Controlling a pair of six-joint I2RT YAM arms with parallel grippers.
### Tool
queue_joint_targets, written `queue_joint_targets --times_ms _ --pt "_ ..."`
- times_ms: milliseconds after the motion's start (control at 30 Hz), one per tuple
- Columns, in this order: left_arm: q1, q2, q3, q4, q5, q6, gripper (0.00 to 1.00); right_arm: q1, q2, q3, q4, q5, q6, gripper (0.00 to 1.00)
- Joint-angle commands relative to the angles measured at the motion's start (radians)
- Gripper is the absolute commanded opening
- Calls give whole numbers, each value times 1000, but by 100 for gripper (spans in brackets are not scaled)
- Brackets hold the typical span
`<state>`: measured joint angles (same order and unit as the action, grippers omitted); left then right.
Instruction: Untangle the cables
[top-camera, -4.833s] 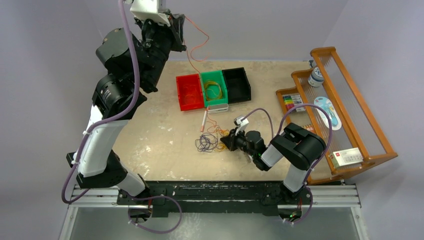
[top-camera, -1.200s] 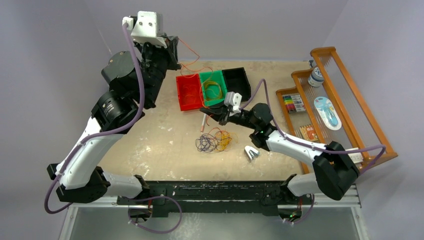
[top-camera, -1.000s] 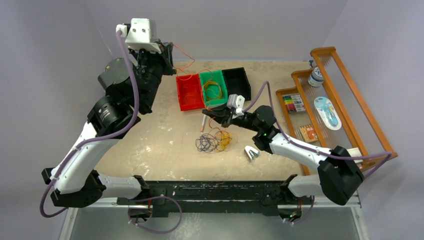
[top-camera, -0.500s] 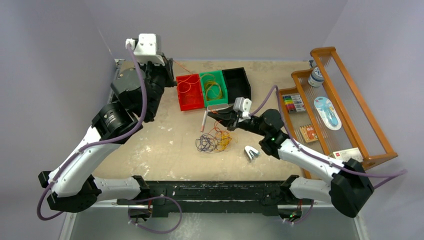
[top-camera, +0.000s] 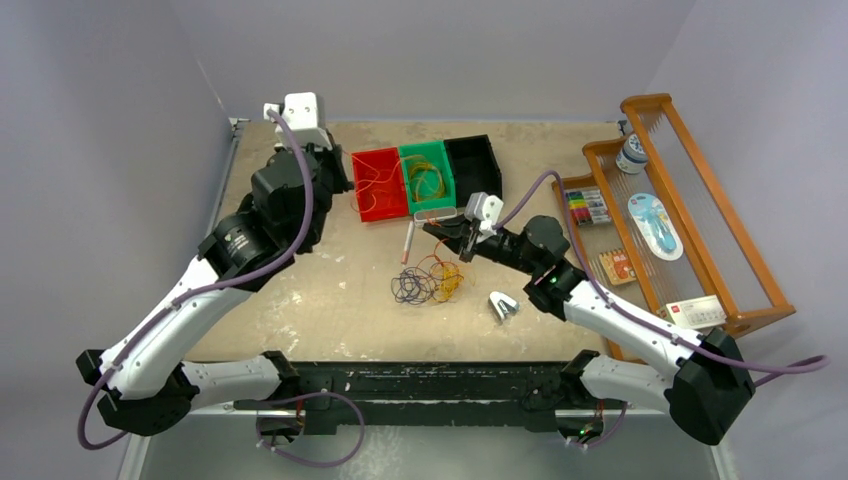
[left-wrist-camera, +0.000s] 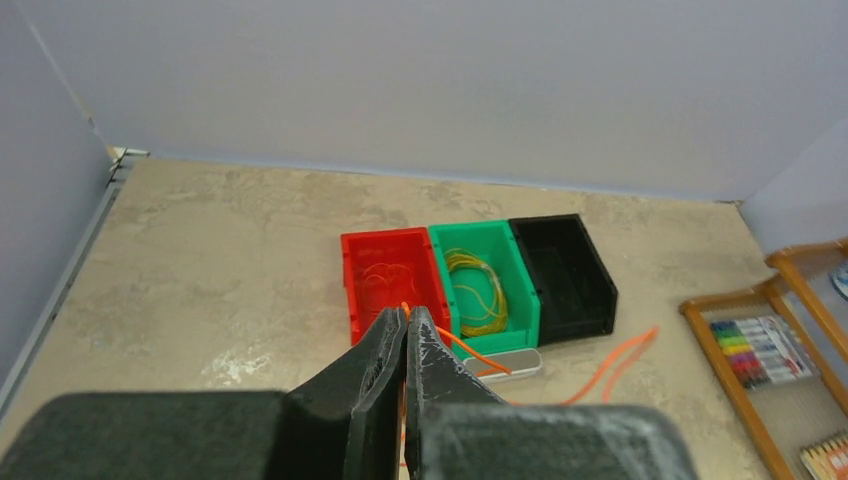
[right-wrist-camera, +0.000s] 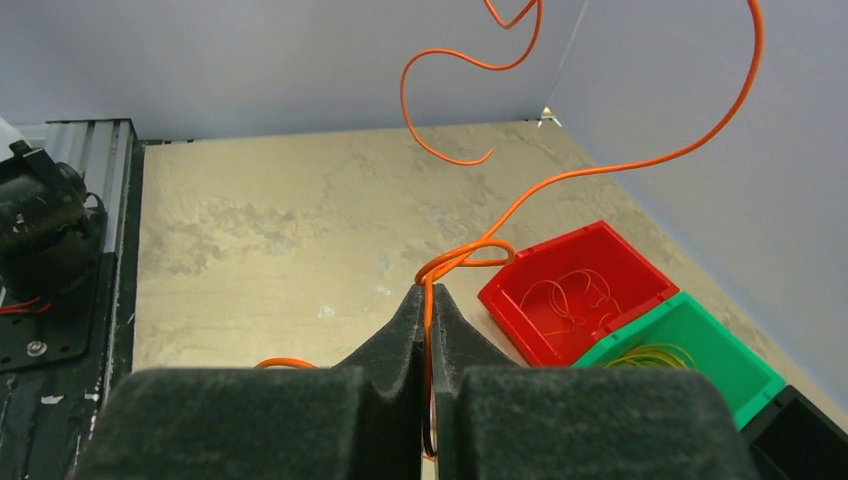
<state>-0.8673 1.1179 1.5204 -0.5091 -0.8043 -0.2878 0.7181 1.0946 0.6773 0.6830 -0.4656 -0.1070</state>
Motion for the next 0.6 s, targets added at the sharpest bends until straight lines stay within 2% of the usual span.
queue_joint_targets --times_ms 0,100,367,567 --pt "162 13 -23 -15 155 -111 0 0 -7 53 7 9 -7 0" --pt "244 33 -51 -9 271 -146 0 1 -7 56 15 -7 -4 0" --pt "286 67 -115 22 380 -171 0 1 5 51 40 -8 9 0" --pt "311 69 -129 36 395 -172 0 0 34 58 22 168 55 0"
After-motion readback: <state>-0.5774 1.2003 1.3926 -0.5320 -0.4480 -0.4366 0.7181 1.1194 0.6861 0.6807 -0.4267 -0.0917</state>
